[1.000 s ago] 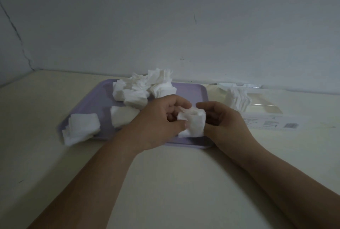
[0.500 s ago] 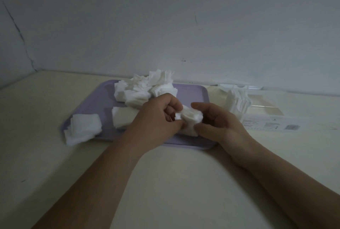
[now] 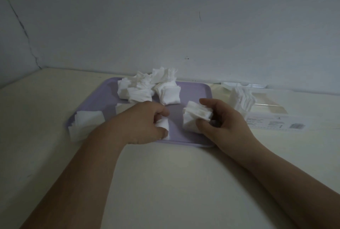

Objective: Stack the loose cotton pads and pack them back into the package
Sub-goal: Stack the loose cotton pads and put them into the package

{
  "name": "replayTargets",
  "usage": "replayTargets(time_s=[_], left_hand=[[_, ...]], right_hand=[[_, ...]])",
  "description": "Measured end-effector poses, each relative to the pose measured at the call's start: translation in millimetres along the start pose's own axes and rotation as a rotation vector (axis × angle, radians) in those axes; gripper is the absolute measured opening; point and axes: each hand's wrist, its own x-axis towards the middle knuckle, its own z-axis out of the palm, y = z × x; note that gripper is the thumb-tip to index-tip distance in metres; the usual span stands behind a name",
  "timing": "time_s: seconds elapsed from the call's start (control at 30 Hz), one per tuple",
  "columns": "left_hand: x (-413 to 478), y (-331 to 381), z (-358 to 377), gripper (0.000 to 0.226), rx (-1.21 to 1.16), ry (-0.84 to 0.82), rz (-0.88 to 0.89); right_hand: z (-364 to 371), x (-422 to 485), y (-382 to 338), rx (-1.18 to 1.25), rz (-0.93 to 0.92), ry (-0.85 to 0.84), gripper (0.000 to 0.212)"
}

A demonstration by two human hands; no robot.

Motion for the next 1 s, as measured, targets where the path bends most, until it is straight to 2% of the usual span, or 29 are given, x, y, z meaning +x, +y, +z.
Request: replayTargets(time_s=[0.1, 0.2, 0.3, 0.4, 0.6, 0.77, 0.87, 1.0], left_hand=[[-2, 4, -2, 0.028, 0.015, 0.044, -0.031], [-1, 6, 1, 0.027, -0.057, 0.121, -0.006], [-1, 14, 6, 0.030, -0.255, 0.162, 0.037], [-1, 23, 14, 0.042, -0.491, 0.113, 0.058], [1, 30, 19, 0.036, -0.850, 0.039, 0.098], [1, 30, 28, 0.048, -0.812, 0.043, 0.116], [2, 27, 31, 0.048, -0.731, 0.077, 0.100], [1, 27, 26, 0.049, -0.725, 0.043, 0.110]], right_hand=[[0, -1, -1, -0.004, 0.000, -0.015, 0.052], [0, -1, 0, -0.010, 0.001, 0.000, 0.047], [0, 1, 0, -0.011, -0.001, 0.030, 0.044], [0, 1, 0, -0.021, 0.000, 0.031, 0.043], [0, 2, 1, 0.002, 0.017, 0.035, 0.046], [-1, 2, 3, 0.070, 0.049, 0.045, 0.051], [-1, 4, 6, 0.124, 0.076, 0.051, 0.049], [-1, 5, 10, 0.196, 0.090, 0.057, 0.047]])
